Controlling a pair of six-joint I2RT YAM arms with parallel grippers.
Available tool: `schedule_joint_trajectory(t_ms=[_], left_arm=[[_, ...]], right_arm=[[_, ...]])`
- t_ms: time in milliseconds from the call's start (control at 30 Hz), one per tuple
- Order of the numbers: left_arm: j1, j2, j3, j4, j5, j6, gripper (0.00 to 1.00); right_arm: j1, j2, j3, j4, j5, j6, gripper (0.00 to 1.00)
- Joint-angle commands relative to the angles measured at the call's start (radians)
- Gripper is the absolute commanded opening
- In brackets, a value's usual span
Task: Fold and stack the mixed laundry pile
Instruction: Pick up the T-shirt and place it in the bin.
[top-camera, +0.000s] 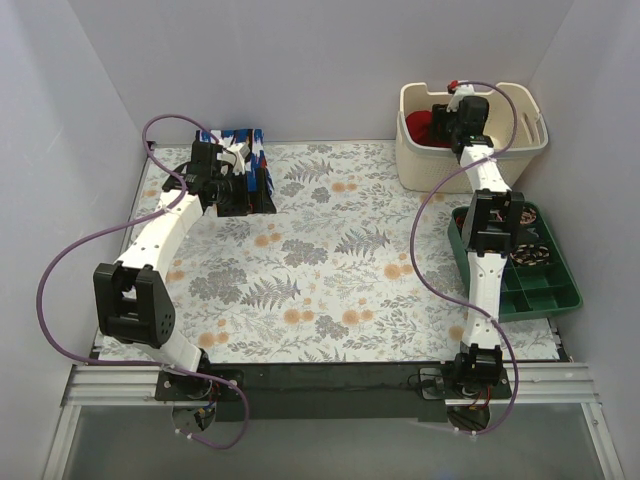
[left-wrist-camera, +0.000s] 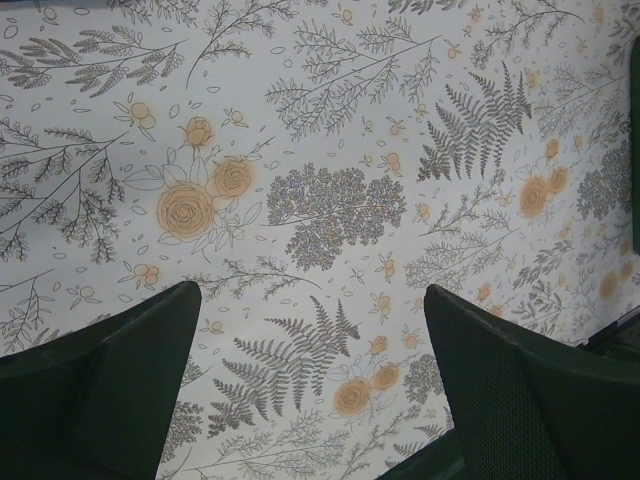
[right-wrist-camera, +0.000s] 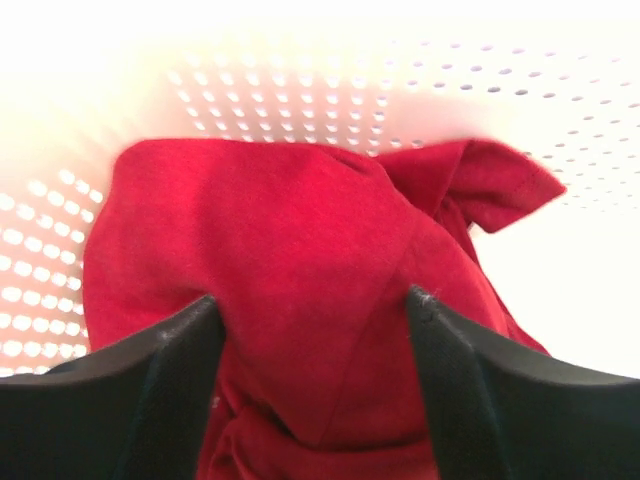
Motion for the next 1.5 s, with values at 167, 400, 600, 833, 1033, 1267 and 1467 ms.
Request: schedule_joint_trajectory(t_ms=[167, 400, 600, 833, 1033, 1267, 1467], left_arm=[[0.001, -0.033, 0.031, -0.031, -0.025, 0.011, 0.93], [0.002, -0.030, 0.053, -0.028, -0.039, 0.029, 0.93], [0.016, -0.056, 0.091, -0.016, -0.076, 0.025, 0.93], [0.119, -0.073, 0.169, -0.009, 0.032, -0.039, 0.93], [0.240, -0.145, 0.145, 0.114, 0.185, -0.171, 0.93], [0.266, -0.356, -0.039, 0.343, 0.224, -0.268, 0.93], [0.280, -0.400, 0.006, 0.267, 0.130, -0.227, 0.93]], right_arm=[[0.011, 0.006, 0.072, 0.231, 0.019, 0.024, 0.01], [0.008, -0.298, -0.027, 0.338, -0.025, 0.114, 0.01], [0.008, -0.493, -0.026, 0.357, -0.072, 0.156, 0.01], [0.032, -0.689, -0.023, 0.361, -0.215, 0.205, 0.01], [0.215, -0.849, -0.078, 0.358, -0.295, 0.182, 0.01], [0.494, -0.860, 0.092, 0.416, -0.179, 0.056, 0.01], [0.637, -0.939, -0.082, 0.505, -0.098, -0.099, 0.01]])
